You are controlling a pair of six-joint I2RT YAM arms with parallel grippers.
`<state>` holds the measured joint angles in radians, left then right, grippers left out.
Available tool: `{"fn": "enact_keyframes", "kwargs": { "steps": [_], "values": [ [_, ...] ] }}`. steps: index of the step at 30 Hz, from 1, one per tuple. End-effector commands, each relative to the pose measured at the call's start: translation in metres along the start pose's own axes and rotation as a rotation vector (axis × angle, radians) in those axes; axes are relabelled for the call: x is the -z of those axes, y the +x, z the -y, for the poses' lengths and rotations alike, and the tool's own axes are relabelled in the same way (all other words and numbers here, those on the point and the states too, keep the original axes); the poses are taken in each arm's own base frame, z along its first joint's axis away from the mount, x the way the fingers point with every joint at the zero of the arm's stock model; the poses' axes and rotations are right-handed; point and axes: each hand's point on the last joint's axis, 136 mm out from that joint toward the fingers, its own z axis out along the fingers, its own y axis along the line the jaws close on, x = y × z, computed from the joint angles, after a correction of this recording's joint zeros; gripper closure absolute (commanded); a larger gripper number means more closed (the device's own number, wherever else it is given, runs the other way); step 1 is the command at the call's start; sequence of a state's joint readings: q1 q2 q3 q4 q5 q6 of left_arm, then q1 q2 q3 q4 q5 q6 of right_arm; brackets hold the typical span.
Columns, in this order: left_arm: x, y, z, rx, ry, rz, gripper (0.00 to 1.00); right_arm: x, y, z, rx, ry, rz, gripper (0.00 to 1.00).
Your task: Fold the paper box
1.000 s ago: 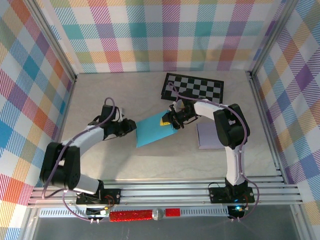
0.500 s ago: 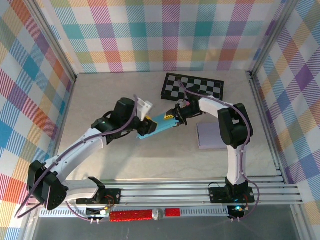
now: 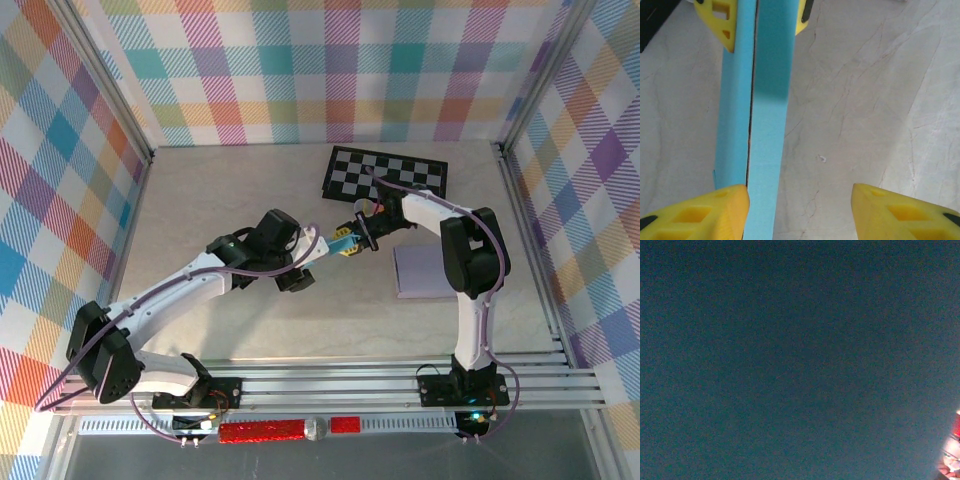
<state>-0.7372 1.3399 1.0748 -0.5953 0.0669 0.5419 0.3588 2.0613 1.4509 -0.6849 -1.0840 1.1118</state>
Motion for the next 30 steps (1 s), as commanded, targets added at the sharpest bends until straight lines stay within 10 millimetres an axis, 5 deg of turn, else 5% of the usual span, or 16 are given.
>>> {"fn": "enact_keyframes", "kwargs": {
  "steps": [1,10,18,25,30],
  "values": [
    [-0.009,0.006,-0.008,-0.058,-0.039,-0.052,0.43,0.003,0.022,0.006,-0.095,0.005,-0.046,0.70],
    [-0.020,0.006,-0.015,-0.078,-0.064,-0.083,0.42,0.000,0.029,0.020,-0.186,0.022,-0.103,0.71],
    [0.006,-0.009,-0.035,-0.007,-0.191,0.012,0.38,0.001,0.027,0.034,-0.173,0.069,-0.069,0.72],
    [0.001,0.007,0.005,-0.054,0.020,-0.026,0.34,-0.001,0.026,0.033,-0.191,0.050,-0.082,0.72],
    [-0.014,0.010,0.002,-0.057,0.021,-0.077,0.32,-0.001,0.026,0.029,-0.201,0.038,-0.092,0.72]
  ]
}}
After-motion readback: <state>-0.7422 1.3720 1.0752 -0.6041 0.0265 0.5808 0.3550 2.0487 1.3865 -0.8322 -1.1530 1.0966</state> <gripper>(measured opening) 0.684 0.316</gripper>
